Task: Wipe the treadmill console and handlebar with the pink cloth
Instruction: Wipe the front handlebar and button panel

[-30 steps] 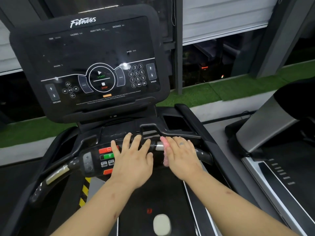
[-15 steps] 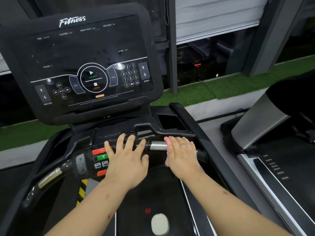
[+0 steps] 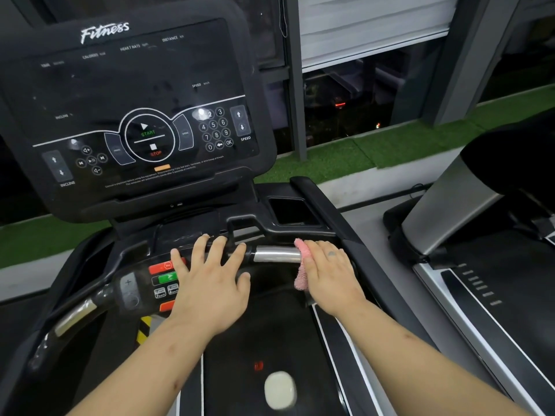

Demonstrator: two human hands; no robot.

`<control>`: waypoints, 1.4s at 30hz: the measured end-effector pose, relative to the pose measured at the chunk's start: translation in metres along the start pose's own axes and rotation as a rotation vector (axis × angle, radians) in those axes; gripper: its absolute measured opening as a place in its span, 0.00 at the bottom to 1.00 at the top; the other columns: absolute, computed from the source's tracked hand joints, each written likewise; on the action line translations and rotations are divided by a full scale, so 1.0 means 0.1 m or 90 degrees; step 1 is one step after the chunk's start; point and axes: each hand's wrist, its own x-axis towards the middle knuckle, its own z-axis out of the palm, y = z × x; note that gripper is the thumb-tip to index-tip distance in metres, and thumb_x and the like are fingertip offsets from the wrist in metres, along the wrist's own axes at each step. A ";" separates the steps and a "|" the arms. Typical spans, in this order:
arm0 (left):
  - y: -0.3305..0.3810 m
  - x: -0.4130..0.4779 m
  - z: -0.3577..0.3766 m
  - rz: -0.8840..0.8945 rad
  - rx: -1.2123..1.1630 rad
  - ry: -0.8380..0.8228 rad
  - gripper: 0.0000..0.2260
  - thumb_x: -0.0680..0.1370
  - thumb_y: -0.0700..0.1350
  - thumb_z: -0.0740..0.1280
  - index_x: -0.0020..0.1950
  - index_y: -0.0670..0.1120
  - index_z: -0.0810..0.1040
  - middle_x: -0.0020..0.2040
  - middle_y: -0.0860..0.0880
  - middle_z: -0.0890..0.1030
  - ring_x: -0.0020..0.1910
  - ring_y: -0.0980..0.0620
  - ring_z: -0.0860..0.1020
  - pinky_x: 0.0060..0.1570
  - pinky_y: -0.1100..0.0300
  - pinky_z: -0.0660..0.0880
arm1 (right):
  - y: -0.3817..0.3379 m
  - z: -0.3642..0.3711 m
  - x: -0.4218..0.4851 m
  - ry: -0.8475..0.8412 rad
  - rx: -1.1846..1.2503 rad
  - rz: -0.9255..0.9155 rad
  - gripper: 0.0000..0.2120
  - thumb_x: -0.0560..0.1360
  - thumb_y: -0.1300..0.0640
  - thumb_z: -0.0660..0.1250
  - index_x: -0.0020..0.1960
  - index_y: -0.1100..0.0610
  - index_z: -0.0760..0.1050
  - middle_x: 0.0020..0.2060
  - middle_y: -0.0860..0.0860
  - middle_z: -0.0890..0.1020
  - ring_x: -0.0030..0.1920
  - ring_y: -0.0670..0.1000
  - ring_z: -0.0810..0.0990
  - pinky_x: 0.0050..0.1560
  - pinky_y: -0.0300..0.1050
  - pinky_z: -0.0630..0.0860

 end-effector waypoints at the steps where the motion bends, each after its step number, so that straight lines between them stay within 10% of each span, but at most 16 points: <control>1: 0.00 0.00 0.00 0.002 -0.002 0.001 0.27 0.84 0.61 0.50 0.83 0.61 0.53 0.84 0.50 0.52 0.83 0.43 0.42 0.76 0.30 0.37 | 0.04 0.02 0.00 0.011 0.009 0.012 0.32 0.80 0.44 0.35 0.82 0.43 0.57 0.72 0.44 0.71 0.75 0.50 0.65 0.78 0.56 0.61; 10: 0.01 0.00 -0.01 0.004 -0.006 -0.003 0.27 0.84 0.62 0.50 0.83 0.61 0.53 0.84 0.50 0.52 0.83 0.43 0.41 0.76 0.29 0.37 | -0.23 -0.01 0.02 0.057 -0.009 0.016 0.40 0.73 0.44 0.36 0.79 0.50 0.66 0.72 0.51 0.74 0.75 0.58 0.69 0.75 0.64 0.65; 16: 0.02 0.00 -0.01 -0.003 -0.001 -0.006 0.27 0.84 0.62 0.50 0.83 0.61 0.53 0.84 0.50 0.52 0.83 0.43 0.41 0.76 0.29 0.37 | -0.45 0.10 0.14 0.006 -0.001 0.015 0.25 0.86 0.47 0.49 0.82 0.43 0.54 0.79 0.46 0.64 0.81 0.54 0.56 0.81 0.62 0.49; 32: -0.02 0.00 -0.03 0.012 -0.001 -0.016 0.27 0.84 0.62 0.49 0.83 0.61 0.52 0.84 0.50 0.51 0.83 0.43 0.41 0.76 0.29 0.38 | 0.07 0.07 -0.01 0.056 0.065 0.043 0.35 0.81 0.35 0.28 0.79 0.39 0.60 0.70 0.41 0.72 0.74 0.47 0.67 0.78 0.55 0.61; 38: 0.00 -0.01 -0.03 0.008 -0.006 -0.016 0.28 0.83 0.62 0.50 0.83 0.61 0.52 0.84 0.50 0.50 0.83 0.43 0.40 0.76 0.28 0.37 | -0.25 0.12 0.10 0.045 -0.054 0.003 0.27 0.81 0.48 0.53 0.79 0.49 0.61 0.74 0.51 0.72 0.75 0.58 0.68 0.74 0.65 0.65; 42: 0.00 0.00 -0.01 0.007 0.004 -0.012 0.28 0.83 0.63 0.51 0.83 0.61 0.52 0.84 0.50 0.51 0.83 0.43 0.41 0.76 0.28 0.38 | -0.48 0.19 0.21 0.007 -0.023 -0.004 0.27 0.82 0.46 0.45 0.82 0.43 0.54 0.78 0.47 0.65 0.79 0.55 0.59 0.80 0.65 0.53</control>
